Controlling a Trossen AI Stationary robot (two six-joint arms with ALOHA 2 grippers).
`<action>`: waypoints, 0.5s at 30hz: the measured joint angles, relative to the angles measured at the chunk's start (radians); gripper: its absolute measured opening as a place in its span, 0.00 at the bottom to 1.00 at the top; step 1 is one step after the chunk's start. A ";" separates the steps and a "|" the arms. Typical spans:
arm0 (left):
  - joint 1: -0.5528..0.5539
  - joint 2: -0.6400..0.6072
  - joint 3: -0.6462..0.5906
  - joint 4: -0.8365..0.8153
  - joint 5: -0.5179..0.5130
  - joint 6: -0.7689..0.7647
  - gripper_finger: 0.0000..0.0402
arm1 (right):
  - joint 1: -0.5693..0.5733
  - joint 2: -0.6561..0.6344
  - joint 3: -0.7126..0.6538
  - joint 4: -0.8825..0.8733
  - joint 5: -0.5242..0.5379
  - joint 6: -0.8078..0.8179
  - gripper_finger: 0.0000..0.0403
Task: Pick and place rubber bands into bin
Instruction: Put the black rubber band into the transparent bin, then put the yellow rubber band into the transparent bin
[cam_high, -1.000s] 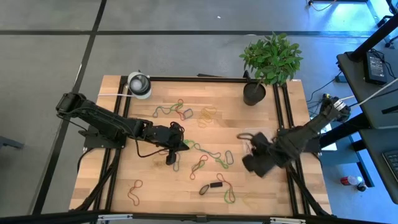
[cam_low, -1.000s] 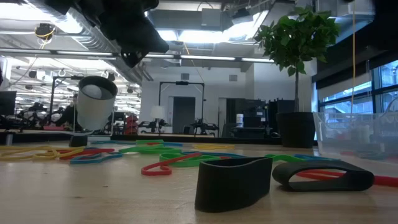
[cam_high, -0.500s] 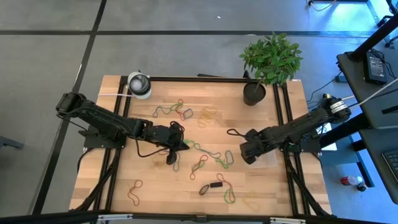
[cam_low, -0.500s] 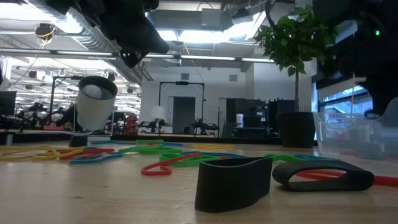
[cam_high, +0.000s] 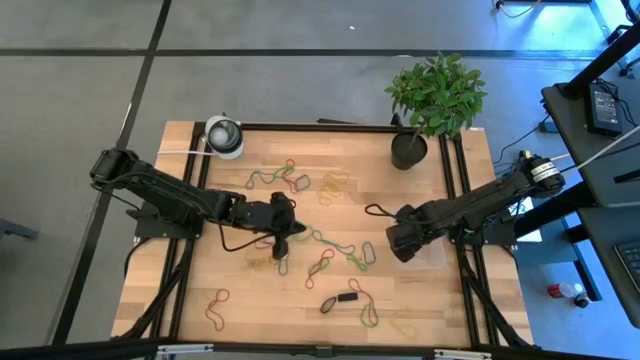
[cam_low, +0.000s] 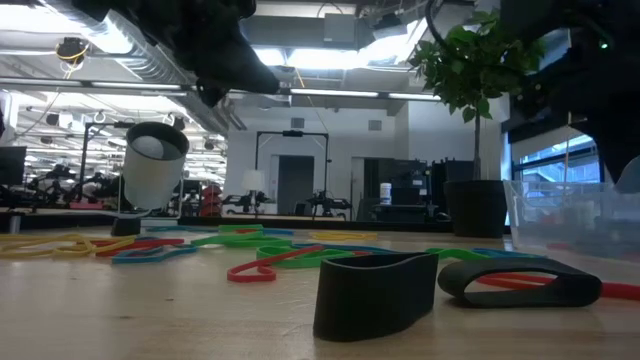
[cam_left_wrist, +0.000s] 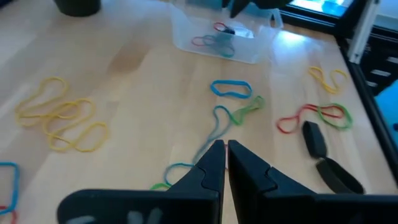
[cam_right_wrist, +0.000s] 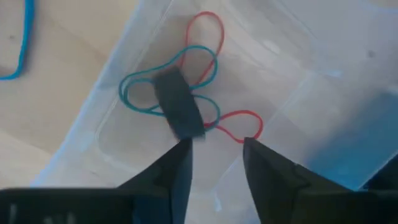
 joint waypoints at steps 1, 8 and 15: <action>0.000 0.000 0.000 0.001 -0.010 0.001 0.04 | 0.000 0.000 0.008 -0.005 -0.001 -0.021 0.38; 0.000 0.000 0.000 0.010 -0.029 -0.054 0.09 | 0.059 -0.091 0.027 0.005 0.009 -0.224 0.35; 0.000 0.000 0.000 0.008 -0.058 -0.075 0.22 | 0.189 -0.352 0.026 0.012 0.206 -0.235 0.23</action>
